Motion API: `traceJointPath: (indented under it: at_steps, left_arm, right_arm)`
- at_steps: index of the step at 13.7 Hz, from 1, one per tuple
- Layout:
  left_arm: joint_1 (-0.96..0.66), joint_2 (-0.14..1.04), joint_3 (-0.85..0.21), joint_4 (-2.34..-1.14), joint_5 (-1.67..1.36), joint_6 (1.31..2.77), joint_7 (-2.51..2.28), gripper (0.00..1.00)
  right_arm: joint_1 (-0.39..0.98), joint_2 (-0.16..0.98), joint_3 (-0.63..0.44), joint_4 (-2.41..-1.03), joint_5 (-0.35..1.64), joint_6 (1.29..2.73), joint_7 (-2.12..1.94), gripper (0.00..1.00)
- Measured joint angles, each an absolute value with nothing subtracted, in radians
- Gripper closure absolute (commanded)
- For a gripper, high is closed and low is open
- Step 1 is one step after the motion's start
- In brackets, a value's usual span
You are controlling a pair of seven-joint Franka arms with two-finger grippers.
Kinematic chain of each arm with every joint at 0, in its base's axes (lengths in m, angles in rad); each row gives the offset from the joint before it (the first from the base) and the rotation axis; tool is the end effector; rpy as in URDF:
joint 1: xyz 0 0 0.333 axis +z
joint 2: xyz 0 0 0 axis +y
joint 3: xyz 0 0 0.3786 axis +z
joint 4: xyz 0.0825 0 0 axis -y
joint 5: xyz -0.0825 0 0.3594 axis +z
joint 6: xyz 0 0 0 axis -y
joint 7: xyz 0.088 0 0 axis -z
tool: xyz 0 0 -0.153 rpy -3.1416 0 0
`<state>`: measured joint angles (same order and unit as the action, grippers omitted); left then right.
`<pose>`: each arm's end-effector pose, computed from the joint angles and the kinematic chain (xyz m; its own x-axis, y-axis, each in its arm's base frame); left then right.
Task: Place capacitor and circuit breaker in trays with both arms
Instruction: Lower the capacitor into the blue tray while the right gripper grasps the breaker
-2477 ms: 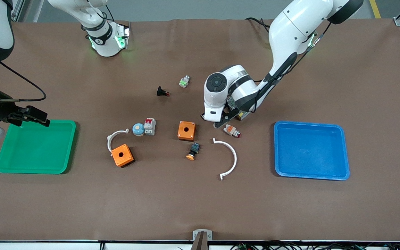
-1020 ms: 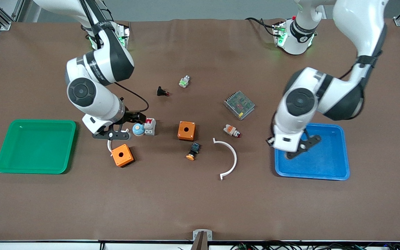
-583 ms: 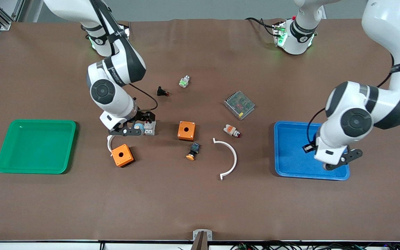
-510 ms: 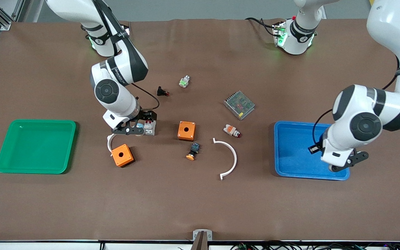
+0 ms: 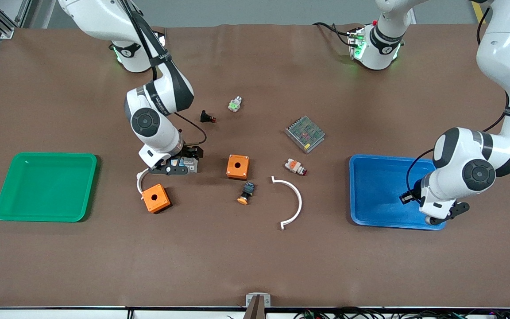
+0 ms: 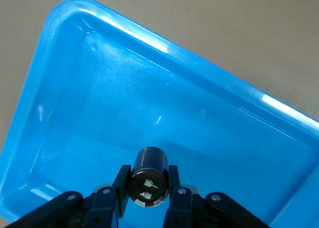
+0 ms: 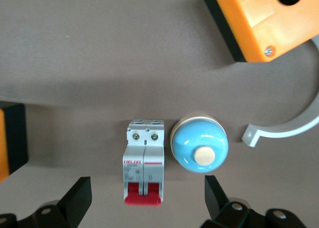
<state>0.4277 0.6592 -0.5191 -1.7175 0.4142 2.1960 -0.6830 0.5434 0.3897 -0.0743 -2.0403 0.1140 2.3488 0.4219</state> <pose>0.6752 0.0088 0.2570 0.9145 0.4012 -0.0520 0.3989 -0.9157 -0.0491 0.5257 0.2743 0.2746 0.9952 -0.0311 -0.0927 -0.0321 -0.9994 -0.0091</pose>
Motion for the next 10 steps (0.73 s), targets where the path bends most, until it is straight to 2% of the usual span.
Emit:
traceJointPath:
  at_steps: [2,3,4,6,8,9,10]
  left_arm:
    - [0.438,0.682,-0.518,-1.718,0.414,2.224,-0.683,0.17]
    - [0.440,0.686,-0.518,-1.718,0.414,2.227,-0.683,0.00]
    - [0.441,0.687,-0.518,-1.718,0.414,2.229,-0.683,0.00]
    - [0.442,0.685,-0.520,-1.715,0.414,2.230,-0.683,0.00]
    - [0.441,0.670,-0.522,-1.705,0.414,2.234,-0.683,0.00]
    - [0.441,0.651,-0.526,-1.695,0.415,2.237,-0.683,0.00]
    - [0.441,0.622,-0.531,-1.685,0.415,2.238,-0.678,0.00]
  right_arm:
    - [0.550,0.411,-0.074,-2.040,0.114,2.376,0.422,0.03]
    - [0.555,0.418,-0.074,-2.040,0.114,2.386,0.422,0.19]
    - [0.558,0.424,-0.074,-2.040,0.114,2.391,0.422,0.39]
    - [0.561,0.428,-0.074,-2.040,0.114,2.393,0.422,0.66]
    - [0.561,0.428,-0.074,-2.040,0.114,2.394,0.422,0.85]
    - [0.561,0.428,-0.074,-2.040,0.114,2.394,0.422,0.92]
    - [0.561,0.428,-0.075,-2.040,0.114,2.394,0.422,0.95]
